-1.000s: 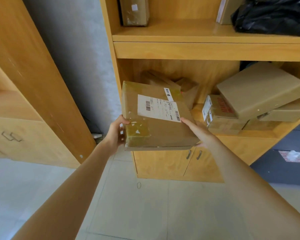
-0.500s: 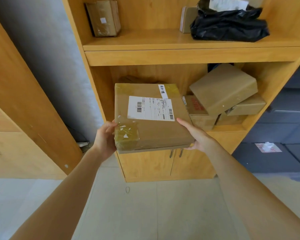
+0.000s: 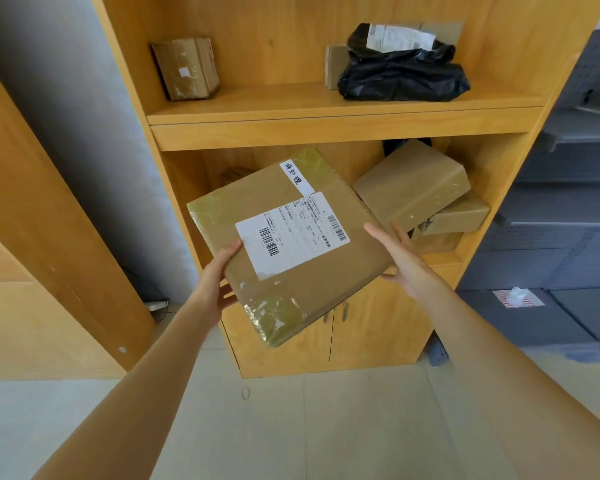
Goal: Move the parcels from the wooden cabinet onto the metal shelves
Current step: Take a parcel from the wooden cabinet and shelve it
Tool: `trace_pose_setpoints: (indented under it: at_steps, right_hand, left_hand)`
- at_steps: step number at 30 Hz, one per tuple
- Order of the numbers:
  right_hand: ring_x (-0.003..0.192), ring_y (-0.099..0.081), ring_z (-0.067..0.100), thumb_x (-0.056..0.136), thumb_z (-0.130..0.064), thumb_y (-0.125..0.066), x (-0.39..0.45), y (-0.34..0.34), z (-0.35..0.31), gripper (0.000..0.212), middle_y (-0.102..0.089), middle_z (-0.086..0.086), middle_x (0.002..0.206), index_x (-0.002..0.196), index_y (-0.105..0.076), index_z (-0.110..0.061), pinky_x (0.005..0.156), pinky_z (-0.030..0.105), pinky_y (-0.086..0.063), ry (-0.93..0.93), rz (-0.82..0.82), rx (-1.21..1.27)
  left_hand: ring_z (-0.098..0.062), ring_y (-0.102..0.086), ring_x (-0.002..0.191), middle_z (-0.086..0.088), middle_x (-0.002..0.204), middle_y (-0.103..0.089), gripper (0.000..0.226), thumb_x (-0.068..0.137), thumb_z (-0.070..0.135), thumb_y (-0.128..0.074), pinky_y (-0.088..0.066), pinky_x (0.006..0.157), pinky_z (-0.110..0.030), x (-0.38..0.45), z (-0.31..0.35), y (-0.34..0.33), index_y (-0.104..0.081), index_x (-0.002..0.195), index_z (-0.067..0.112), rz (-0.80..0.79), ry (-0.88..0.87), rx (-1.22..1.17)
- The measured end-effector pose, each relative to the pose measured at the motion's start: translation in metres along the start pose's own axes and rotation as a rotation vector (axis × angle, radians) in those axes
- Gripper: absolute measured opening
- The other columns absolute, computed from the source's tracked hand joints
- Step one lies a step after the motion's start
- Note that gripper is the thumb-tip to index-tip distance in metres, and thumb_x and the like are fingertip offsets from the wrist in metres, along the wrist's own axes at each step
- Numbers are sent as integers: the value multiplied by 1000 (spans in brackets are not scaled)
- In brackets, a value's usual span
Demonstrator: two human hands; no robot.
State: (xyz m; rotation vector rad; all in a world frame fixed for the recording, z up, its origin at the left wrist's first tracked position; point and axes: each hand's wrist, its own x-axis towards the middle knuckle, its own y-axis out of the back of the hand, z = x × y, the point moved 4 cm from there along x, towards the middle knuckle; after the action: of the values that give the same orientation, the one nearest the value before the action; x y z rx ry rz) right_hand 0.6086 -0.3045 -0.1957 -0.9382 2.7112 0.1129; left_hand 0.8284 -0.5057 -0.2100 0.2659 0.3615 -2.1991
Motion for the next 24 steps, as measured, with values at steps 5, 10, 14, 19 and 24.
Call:
trace_pose_setpoints:
  at_steps: [5,10,14,19,24]
  right_hand:
    - [135,-36,25,29,-77,-77,-10,-12,2,143,-31,-8,152,148,-3,-48,100,54,-38,4,13,37]
    - [112,-60,21,37,-67,-85,-23,-51,0,127,-56,-7,132,145,-22,-44,79,45,-56,-7,-125,168]
    - [109,-63,17,31,-67,-88,-29,-66,-3,131,-60,-9,129,144,-25,-45,82,41,-57,-3,-34,209]
    - [109,-63,16,26,-56,-94,-37,-60,-20,125,-65,-10,120,138,-40,-38,95,42,-51,71,57,281]
    - [112,-61,18,23,-54,-94,-51,-37,-37,131,-65,-9,120,140,-38,-37,100,48,-47,145,122,207]
  left_hand:
    - [-23,-65,100,-4,114,-67,43,85,50,-61,-53,71,-32,-13,6,-20,-59,120,24,-37,-73,-133]
    - [-25,-65,101,-4,116,-65,41,87,43,-61,-55,73,-38,-18,16,-46,-58,124,25,-122,-110,-255]
    - [-29,-60,110,-4,116,-64,36,86,39,-64,-49,94,-48,-17,19,-58,-58,120,26,-182,-101,-324]
    - [-28,-48,125,1,133,-55,76,69,60,-66,-35,105,-51,-13,20,-46,-44,136,32,-303,-15,-46]
    - [-25,-57,114,-3,125,-58,72,59,64,-73,-46,97,-45,5,50,-15,-56,121,31,-204,-55,-65]
